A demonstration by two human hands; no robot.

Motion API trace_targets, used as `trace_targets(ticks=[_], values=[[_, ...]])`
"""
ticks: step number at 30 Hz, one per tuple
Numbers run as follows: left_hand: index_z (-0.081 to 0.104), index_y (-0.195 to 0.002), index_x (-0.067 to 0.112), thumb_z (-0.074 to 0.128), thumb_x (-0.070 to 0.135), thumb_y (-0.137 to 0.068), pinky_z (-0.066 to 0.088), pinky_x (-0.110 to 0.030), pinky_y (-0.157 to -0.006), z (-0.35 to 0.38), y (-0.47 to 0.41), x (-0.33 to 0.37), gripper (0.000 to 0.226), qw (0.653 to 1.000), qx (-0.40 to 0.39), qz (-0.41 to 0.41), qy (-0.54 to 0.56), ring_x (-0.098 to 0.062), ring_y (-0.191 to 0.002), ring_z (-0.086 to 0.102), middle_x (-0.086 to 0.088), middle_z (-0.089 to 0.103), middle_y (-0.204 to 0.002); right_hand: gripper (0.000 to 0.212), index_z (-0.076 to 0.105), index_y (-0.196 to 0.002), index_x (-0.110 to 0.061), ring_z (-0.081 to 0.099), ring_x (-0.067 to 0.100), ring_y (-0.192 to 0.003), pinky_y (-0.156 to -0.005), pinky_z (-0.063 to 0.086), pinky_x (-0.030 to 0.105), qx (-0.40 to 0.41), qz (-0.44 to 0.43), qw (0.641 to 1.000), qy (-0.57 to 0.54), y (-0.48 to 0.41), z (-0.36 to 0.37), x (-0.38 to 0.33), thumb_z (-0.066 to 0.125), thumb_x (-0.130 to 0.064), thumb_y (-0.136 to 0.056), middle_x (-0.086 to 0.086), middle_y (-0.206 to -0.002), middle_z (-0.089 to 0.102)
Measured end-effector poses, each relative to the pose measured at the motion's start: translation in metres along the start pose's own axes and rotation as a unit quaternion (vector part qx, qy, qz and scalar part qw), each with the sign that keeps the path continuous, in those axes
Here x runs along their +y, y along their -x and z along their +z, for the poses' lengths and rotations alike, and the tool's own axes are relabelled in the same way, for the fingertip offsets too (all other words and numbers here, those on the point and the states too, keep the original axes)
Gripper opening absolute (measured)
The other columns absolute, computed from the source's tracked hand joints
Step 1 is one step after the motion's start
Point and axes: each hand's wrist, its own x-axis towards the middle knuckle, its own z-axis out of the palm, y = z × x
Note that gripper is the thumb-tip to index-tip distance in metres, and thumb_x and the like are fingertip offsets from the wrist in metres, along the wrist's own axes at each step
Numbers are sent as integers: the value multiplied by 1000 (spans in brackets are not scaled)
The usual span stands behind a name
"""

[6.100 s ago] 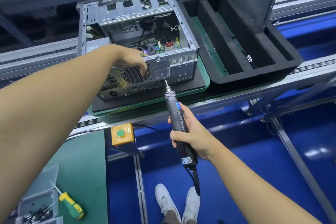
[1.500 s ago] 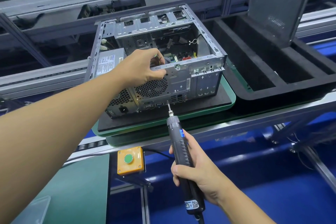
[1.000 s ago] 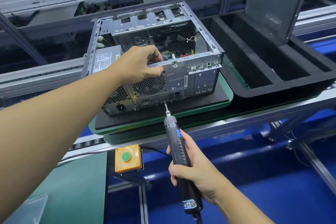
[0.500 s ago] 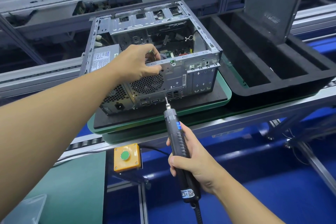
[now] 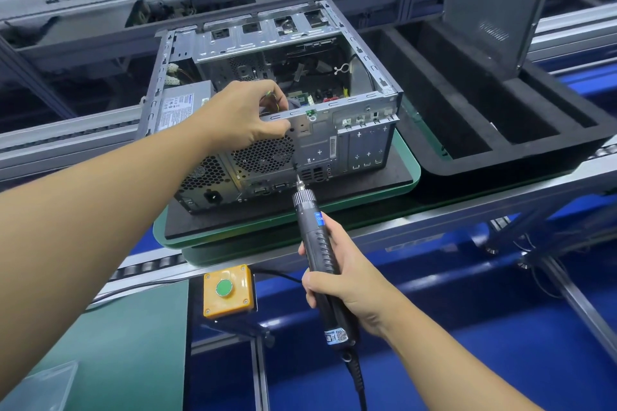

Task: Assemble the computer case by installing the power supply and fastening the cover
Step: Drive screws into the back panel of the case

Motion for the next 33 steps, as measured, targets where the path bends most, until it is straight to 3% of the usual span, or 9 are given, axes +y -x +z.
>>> trace_targets(ticks=[7, 14, 21, 23, 27, 33], values=[[60, -93, 35, 72, 40, -82, 45, -30, -67, -1, -1, -1, 17, 1000, -3, 5, 0, 0, -63, 49, 14, 61, -92, 89, 38, -149, -49, 62, 27, -69, -69, 55, 35, 2, -1, 1000, 3, -1, -2, 1, 70, -5, -79, 1, -114, 62], [59, -91, 37, 72, 38, -83, 39, -26, -60, -1, 0, 0, 16, 1000, -6, 8, 7, 9, -56, 48, 18, 57, -87, 88, 38, -149, -47, 62, 27, -68, -68, 55, 34, 5, 1, 1000, 4, -1, -2, 0, 69, -3, -80, 0, -113, 62], [60, -94, 34, 72, 38, -84, 40, -25, -63, -2, 1, 2, 17, 1000, -13, 2, 4, 14, -64, 51, 18, 59, -91, 86, 40, -150, -43, 61, 27, -64, -64, 54, 34, 1, 8, 1000, -14, 0, -4, -3, 69, 0, -81, -2, -109, 63], [60, -93, 35, 72, 38, -83, 43, -28, -65, -2, 3, 4, 16, 1000, -13, -1, 6, 7, -69, 55, 19, 60, -92, 86, 41, -149, -43, 60, 28, -64, -64, 54, 34, 3, 11, 1000, -13, 1, -5, -4, 69, 0, -81, -2, -109, 63], [59, -91, 38, 73, 38, -83, 50, -36, -74, -3, 4, 6, 16, 1000, -14, -7, 2, -27, -86, 65, 20, 62, -94, 86, 41, -149, -42, 60, 27, -63, -62, 53, 33, 4, 19, 1000, -20, 1, -4, -6, 69, 2, -81, -2, -108, 63], [61, -95, 33, 73, 36, -83, 49, -30, -79, -3, 3, 6, 17, 1000, -10, -4, 4, -22, -99, 65, 20, 63, -96, 82, 46, -145, -40, 59, 27, -61, -61, 53, 32, -3, 12, 1000, -24, 1, 2, -12, 69, 1, -78, -6, -103, 64]])
